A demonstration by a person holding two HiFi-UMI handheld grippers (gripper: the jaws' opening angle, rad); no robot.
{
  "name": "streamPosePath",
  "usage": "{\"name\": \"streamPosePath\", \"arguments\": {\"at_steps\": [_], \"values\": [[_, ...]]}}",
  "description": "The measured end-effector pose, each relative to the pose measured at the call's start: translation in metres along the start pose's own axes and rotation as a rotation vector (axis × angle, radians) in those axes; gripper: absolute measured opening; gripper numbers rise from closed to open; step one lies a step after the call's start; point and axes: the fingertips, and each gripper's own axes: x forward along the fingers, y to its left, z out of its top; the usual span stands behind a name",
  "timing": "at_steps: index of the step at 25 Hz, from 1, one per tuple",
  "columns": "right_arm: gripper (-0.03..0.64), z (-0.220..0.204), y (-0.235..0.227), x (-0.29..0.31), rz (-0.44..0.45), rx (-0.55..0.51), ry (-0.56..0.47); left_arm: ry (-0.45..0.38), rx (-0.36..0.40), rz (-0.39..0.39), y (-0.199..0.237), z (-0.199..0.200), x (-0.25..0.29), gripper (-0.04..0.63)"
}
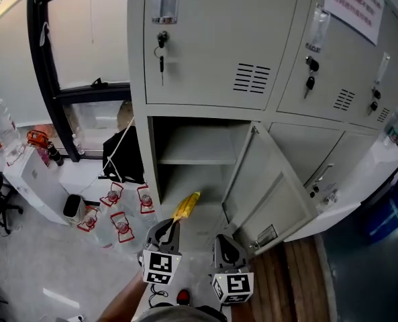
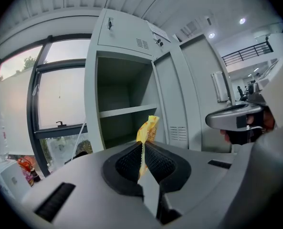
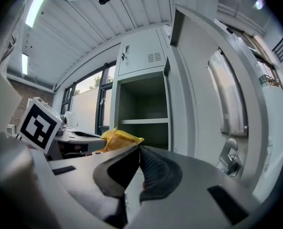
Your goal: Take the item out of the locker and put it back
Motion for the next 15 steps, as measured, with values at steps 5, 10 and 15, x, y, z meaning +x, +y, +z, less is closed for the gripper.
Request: {"name": "streamPosePath", "arguments": {"at_steps": [5,10,15], "values": [[0.018,-0.006,-0.010,0.012,-0.029,0.014,0.026,0.013,0.061,-0.026,-0.002,0.000,0.037,0.031],[0.018,-0.012,-0.020,0.024,-0.048,0.022,0.051,0.041,0.146,-0.042,-0.003,-0.006,0.073,0.031],[0.018,-0.022,-0.024,0.033,-0.050,0.028,0.075,0.077,0.222,-0.069,-0.008,-0.019,0.101,0.032]]}}
